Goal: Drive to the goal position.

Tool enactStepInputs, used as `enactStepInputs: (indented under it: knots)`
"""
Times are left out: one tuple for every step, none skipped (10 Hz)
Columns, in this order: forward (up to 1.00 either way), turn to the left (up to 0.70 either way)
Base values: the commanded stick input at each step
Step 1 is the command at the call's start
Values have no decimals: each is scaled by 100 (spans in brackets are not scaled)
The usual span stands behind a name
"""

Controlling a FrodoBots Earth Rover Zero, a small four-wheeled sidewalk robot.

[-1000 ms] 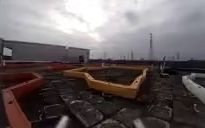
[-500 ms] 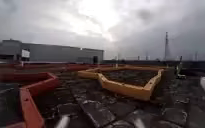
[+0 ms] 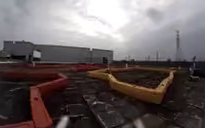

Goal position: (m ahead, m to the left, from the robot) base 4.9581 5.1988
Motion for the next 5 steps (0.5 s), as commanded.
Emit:
enactStepInputs:
  knots:
    - [70, 0]
    - [70, 0]
    - [70, 0]
    - [70, 0]
    - [70, 0]
